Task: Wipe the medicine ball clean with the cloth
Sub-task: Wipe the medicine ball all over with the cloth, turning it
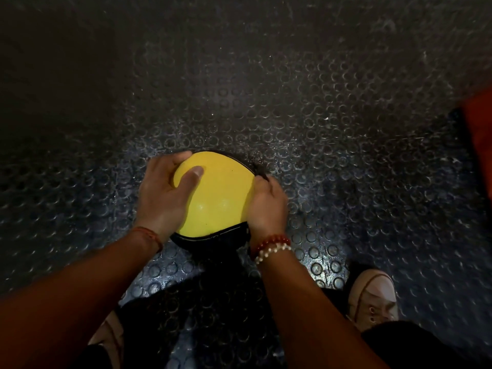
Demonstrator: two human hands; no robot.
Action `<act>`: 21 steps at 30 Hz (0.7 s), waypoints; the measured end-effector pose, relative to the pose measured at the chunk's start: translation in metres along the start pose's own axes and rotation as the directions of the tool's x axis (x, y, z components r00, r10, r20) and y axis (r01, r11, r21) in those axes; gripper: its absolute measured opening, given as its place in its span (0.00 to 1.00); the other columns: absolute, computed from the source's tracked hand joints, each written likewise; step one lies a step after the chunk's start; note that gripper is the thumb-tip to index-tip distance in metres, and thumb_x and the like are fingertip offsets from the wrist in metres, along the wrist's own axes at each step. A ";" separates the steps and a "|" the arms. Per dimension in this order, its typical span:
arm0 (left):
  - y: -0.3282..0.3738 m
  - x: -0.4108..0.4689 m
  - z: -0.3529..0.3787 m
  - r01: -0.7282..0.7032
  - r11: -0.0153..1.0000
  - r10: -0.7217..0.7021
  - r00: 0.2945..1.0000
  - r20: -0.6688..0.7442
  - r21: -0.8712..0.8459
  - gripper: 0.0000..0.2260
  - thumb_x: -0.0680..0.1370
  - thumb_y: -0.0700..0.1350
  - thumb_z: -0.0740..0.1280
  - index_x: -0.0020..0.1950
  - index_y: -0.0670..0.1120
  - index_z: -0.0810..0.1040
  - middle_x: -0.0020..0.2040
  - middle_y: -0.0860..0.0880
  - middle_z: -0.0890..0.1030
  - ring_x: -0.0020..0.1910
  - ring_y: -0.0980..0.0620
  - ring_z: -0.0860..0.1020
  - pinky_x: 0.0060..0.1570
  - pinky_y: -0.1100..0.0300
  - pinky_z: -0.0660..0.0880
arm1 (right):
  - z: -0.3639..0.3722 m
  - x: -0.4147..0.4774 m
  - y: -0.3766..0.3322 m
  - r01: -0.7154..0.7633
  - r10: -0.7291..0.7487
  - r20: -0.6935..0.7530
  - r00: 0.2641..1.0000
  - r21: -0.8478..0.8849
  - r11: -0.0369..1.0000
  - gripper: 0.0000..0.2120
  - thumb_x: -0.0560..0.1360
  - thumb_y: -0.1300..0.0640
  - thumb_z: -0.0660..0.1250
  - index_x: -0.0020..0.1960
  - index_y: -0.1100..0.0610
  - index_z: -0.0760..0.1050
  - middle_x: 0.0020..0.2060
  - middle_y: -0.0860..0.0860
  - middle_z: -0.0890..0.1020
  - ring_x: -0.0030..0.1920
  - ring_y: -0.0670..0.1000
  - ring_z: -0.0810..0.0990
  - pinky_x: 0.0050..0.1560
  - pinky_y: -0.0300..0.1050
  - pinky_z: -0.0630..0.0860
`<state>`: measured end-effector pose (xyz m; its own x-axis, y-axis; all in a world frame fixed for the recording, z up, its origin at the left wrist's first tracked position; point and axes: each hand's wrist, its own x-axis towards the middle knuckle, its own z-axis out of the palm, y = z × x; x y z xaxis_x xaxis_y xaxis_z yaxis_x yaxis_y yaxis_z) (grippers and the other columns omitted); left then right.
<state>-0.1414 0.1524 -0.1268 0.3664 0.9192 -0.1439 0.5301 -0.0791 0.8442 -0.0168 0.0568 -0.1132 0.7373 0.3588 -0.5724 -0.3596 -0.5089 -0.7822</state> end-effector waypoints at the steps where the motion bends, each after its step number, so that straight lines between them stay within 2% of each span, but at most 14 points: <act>1: 0.000 0.000 0.000 -0.015 1.000 0.015 1.000 0.001 0.009 0.20 0.72 0.61 0.65 0.62 0.56 0.77 0.58 0.57 0.71 0.54 0.63 0.70 0.51 0.75 0.64 | 0.002 -0.005 -0.003 0.072 -0.072 0.009 0.997 -0.067 0.995 0.16 0.80 0.52 0.56 0.65 0.54 0.73 0.59 0.49 0.73 0.50 0.45 0.70 0.49 0.37 0.61; 4: 0.002 0.000 0.001 -0.052 0.998 0.052 0.998 0.025 0.019 0.24 0.69 0.65 0.61 0.61 0.57 0.76 0.58 0.56 0.71 0.54 0.64 0.70 0.51 0.78 0.63 | 0.004 -0.003 -0.019 0.322 -0.298 0.123 0.947 -0.334 0.886 0.16 0.79 0.48 0.56 0.64 0.48 0.74 0.57 0.45 0.73 0.50 0.45 0.69 0.48 0.40 0.62; 5: 0.002 -0.001 0.001 -0.062 0.998 0.061 0.998 0.033 0.027 0.25 0.69 0.66 0.61 0.61 0.56 0.76 0.58 0.56 0.70 0.54 0.64 0.70 0.51 0.79 0.62 | 0.005 0.003 -0.024 0.383 -0.342 0.174 0.924 -0.368 0.848 0.15 0.79 0.48 0.56 0.62 0.48 0.75 0.56 0.46 0.74 0.49 0.46 0.70 0.47 0.42 0.63; 7: 0.002 -0.002 0.001 -0.078 0.996 0.077 0.996 0.035 0.042 0.27 0.69 0.65 0.60 0.63 0.53 0.77 0.57 0.55 0.70 0.53 0.65 0.69 0.49 0.82 0.61 | 0.008 0.017 -0.032 0.413 -0.342 0.240 0.908 -0.388 0.824 0.14 0.79 0.49 0.57 0.59 0.49 0.78 0.54 0.48 0.76 0.49 0.48 0.72 0.48 0.43 0.66; 10: 0.002 -0.002 0.001 -0.076 0.997 0.074 0.997 0.033 0.035 0.27 0.70 0.65 0.60 0.63 0.52 0.77 0.56 0.56 0.70 0.53 0.65 0.69 0.49 0.82 0.62 | 0.007 0.034 -0.040 0.275 -0.193 0.278 0.941 -0.295 0.915 0.13 0.78 0.52 0.59 0.49 0.57 0.81 0.49 0.53 0.81 0.48 0.53 0.77 0.51 0.46 0.71; 11: 0.002 -0.002 0.001 -0.066 0.998 0.065 0.997 0.032 0.025 0.26 0.70 0.64 0.61 0.63 0.53 0.77 0.56 0.56 0.70 0.53 0.65 0.69 0.49 0.81 0.62 | 0.005 0.037 -0.041 0.207 -0.117 0.293 0.949 -0.300 0.931 0.14 0.79 0.54 0.58 0.50 0.60 0.80 0.50 0.56 0.81 0.50 0.54 0.77 0.52 0.46 0.71; 13: 0.001 -0.002 0.001 -0.034 0.999 0.034 0.999 0.023 0.001 0.22 0.71 0.62 0.63 0.62 0.56 0.77 0.57 0.56 0.70 0.54 0.63 0.70 0.50 0.79 0.63 | -0.002 0.043 -0.033 0.042 0.051 0.274 0.960 -0.322 0.946 0.16 0.81 0.55 0.56 0.59 0.63 0.77 0.58 0.58 0.79 0.57 0.56 0.76 0.58 0.45 0.69; 14: 0.001 -0.002 0.001 -0.019 1.000 0.019 1.000 0.018 -0.009 0.20 0.72 0.60 0.64 0.62 0.56 0.77 0.57 0.56 0.71 0.55 0.62 0.71 0.50 0.78 0.63 | -0.006 0.043 -0.026 -0.055 0.128 0.234 0.964 -0.296 0.954 0.17 0.80 0.53 0.57 0.61 0.62 0.76 0.60 0.57 0.78 0.59 0.56 0.76 0.62 0.45 0.69; 16: 0.002 -0.002 0.002 -0.004 1.000 0.004 1.000 0.010 -0.016 0.17 0.73 0.57 0.64 0.61 0.57 0.77 0.58 0.56 0.71 0.54 0.62 0.71 0.51 0.76 0.63 | -0.012 0.037 -0.010 -0.201 0.232 0.168 0.958 -0.181 0.963 0.17 0.79 0.50 0.58 0.60 0.59 0.77 0.61 0.55 0.77 0.60 0.55 0.75 0.66 0.51 0.68; 19: 0.003 -0.002 0.002 -0.006 1.000 0.006 1.000 0.000 -0.014 0.16 0.73 0.57 0.64 0.60 0.57 0.76 0.58 0.56 0.72 0.51 0.67 0.71 0.51 0.78 0.63 | -0.005 0.020 0.003 -0.148 0.151 0.049 0.987 -0.060 0.987 0.14 0.80 0.52 0.56 0.57 0.56 0.77 0.61 0.54 0.77 0.60 0.54 0.74 0.66 0.50 0.67; 21: 0.004 -0.001 0.002 -0.012 1.000 0.012 1.000 -0.007 0.002 0.17 0.73 0.58 0.64 0.60 0.56 0.77 0.58 0.56 0.72 0.52 0.66 0.70 0.50 0.79 0.63 | 0.000 0.005 0.002 -0.051 0.051 -0.030 0.998 -0.010 0.999 0.16 0.80 0.53 0.56 0.63 0.55 0.75 0.62 0.51 0.75 0.57 0.49 0.73 0.60 0.43 0.66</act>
<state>-0.1377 0.1498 -0.1241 0.3674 0.9209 -0.1302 0.5273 -0.0910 0.8448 -0.0136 0.0580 -0.1175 0.7350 0.3089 -0.6036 -0.3907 -0.5347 -0.7493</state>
